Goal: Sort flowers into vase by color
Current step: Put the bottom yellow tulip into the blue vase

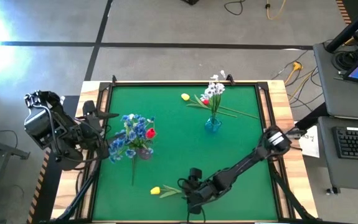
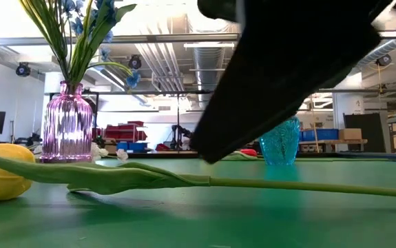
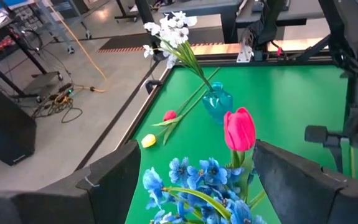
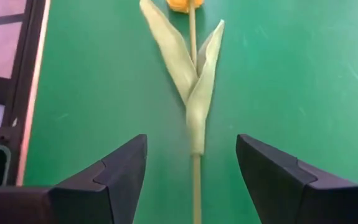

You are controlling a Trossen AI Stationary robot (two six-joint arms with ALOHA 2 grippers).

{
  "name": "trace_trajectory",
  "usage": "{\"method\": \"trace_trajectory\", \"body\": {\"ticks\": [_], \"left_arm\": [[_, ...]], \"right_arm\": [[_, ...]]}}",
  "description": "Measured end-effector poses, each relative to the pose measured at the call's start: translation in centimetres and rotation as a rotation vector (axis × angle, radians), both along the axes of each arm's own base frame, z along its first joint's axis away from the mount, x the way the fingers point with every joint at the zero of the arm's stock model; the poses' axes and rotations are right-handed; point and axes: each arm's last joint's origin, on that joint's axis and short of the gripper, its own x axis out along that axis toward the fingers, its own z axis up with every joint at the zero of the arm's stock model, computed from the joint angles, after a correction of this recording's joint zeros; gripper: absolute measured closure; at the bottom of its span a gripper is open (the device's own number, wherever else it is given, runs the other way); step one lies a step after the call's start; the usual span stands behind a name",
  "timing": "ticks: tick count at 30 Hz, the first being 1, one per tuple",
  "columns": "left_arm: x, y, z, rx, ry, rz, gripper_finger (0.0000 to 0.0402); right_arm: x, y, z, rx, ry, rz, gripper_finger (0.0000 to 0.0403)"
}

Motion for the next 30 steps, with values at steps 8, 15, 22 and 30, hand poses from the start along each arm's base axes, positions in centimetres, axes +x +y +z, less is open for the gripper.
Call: {"method": "trace_trajectory", "body": {"ticks": [8, 15, 22, 30], "left_arm": [[0.1, -0.1, 0.0, 0.011, -0.005, 0.006, 0.0104], [0.3, -0.2, -0.1, 0.025, -0.013, 0.015, 0.0104], [0.3, -0.3, -0.1, 0.026, -0.012, 0.015, 0.0104], [0.6, -0.6, -0.3, 0.041, -0.008, 0.019, 0.0104]], "right_arm": [[2.6, -0.4, -0.7, -0.068, -0.024, 0.049, 0.017], [4.8, -0.8, -1.9, -0.054, -0.003, 0.08, 0.0202], [5.0, -0.7, -2.1, -0.035, -0.004, 0.042, 0.0295], [5.1, -0.7, -1.9, -0.055, -0.033, 0.024, 0.0386]]}}
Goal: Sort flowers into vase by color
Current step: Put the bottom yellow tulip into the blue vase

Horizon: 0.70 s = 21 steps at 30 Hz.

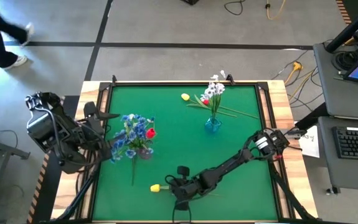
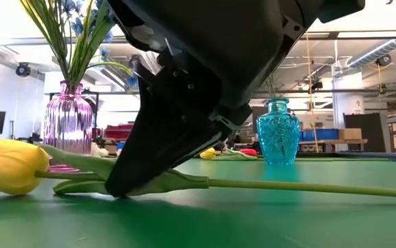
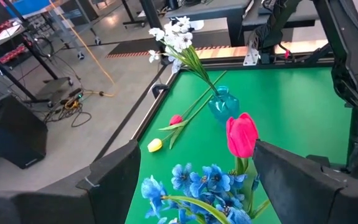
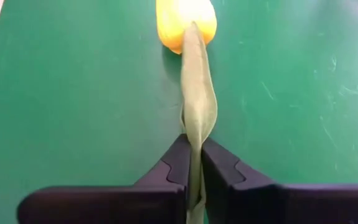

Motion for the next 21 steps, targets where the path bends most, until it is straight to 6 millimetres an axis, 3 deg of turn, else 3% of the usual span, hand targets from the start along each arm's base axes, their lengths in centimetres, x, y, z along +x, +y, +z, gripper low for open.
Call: {"method": "trace_trajectory", "body": {"ticks": [6, 11, 17, 21], "left_arm": [[0.5, -0.5, -0.3, 0.01, 0.01, 0.001, 0.0104], [0.6, -0.7, -0.4, 0.014, 0.013, 0.001, 0.0104], [0.6, -0.6, -0.3, 0.011, 0.006, 0.005, 0.0104], [0.6, -0.6, -0.2, 0.035, -0.022, 0.024, 0.0104]], "right_arm": [[0.8, 0.2, 2.2, -0.07, -0.193, 0.038, 0.0389], [0.3, -0.8, 4.6, -0.184, -0.274, 0.041, 0.0389], [-2.0, -2.6, 9.5, -0.234, -0.478, 0.08, 0.039], [-4.6, -4.7, 11.3, -0.264, -0.662, 0.081, 0.039]]}}
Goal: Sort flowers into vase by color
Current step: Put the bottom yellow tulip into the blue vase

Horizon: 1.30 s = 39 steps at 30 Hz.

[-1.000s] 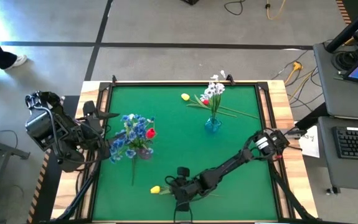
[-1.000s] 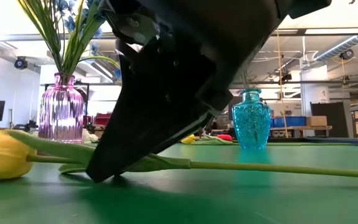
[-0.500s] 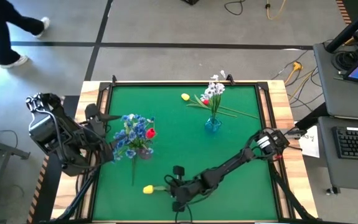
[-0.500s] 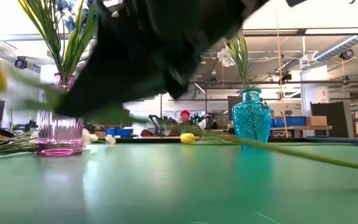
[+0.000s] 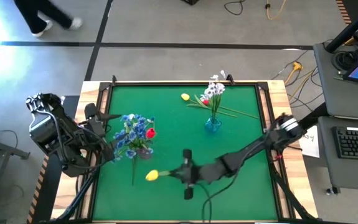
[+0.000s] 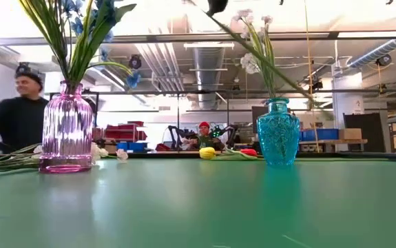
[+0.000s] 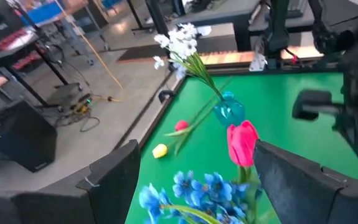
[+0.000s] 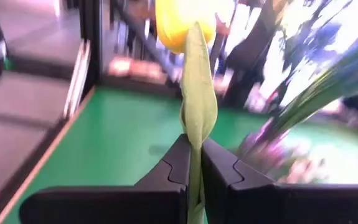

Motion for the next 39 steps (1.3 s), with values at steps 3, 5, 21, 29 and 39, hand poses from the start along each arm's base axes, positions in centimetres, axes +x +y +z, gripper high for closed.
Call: {"method": "trace_trajectory", "body": {"ticks": [3, 5, 21, 29, 39], "left_arm": [[0.0, 0.0, 0.0, 0.001, -0.005, 0.004, 0.0104], [0.0, 0.1, 0.1, 0.01, -0.015, 0.01, 0.0104], [0.2, 0.2, 0.3, 0.106, -0.096, 0.078, 0.0104], [0.2, 0.4, 0.4, 0.12, -0.113, 0.092, 0.0104], [0.2, 0.6, 0.5, 0.15, -0.147, 0.12, 0.0104]], "right_arm": [[-2.0, -2.5, 0.9, 0.011, -0.185, -0.03, 0.039], [-3.4, -4.3, 1.1, 0.015, -0.298, -0.058, 0.039], [-12.0, -14.0, 5.3, -0.032, -0.814, -0.345, 0.039], [-15.9, -17.1, 4.9, -0.062, -0.832, -0.47, 0.039], [-16.5, -19.4, 4.0, -0.023, -0.834, -0.543, 0.039]]}}
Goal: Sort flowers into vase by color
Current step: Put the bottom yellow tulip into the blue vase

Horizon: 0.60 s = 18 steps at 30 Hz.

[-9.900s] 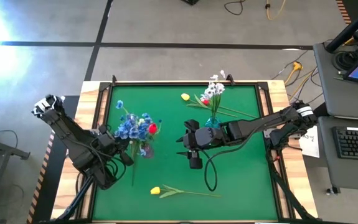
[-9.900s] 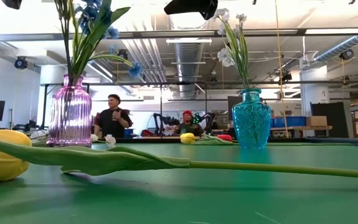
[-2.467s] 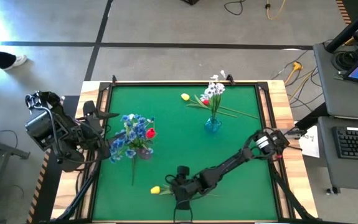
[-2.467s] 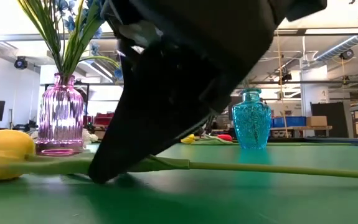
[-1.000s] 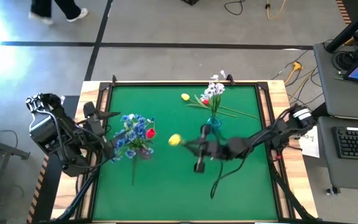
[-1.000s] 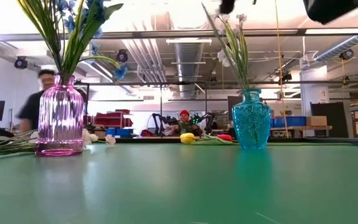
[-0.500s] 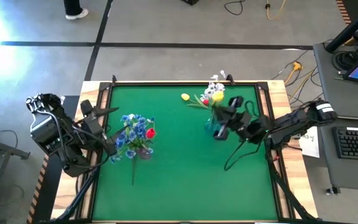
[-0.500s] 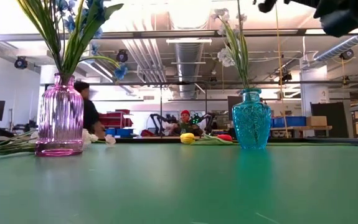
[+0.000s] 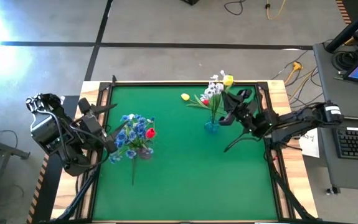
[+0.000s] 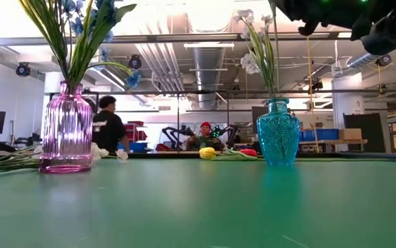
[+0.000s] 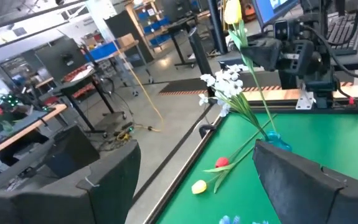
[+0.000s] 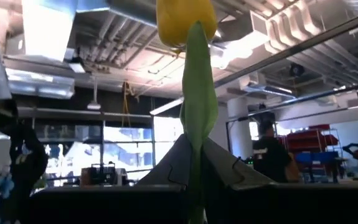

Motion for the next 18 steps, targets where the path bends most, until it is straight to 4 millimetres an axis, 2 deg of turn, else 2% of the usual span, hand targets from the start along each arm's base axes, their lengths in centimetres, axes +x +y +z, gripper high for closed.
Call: {"method": "trace_trajectory", "body": {"ticks": [7, 18], "left_arm": [[-0.02, 0.02, 0.02, -0.002, -0.002, 0.0, 0.0104], [0.01, -0.01, 0.01, -0.002, -0.002, 0.0, 0.0104]], "right_arm": [[0.16, -0.06, 0.46, -0.015, -0.006, -0.012, 0.039], [0.19, -0.06, -0.06, -0.059, 0.049, -0.054, 0.039]]}}
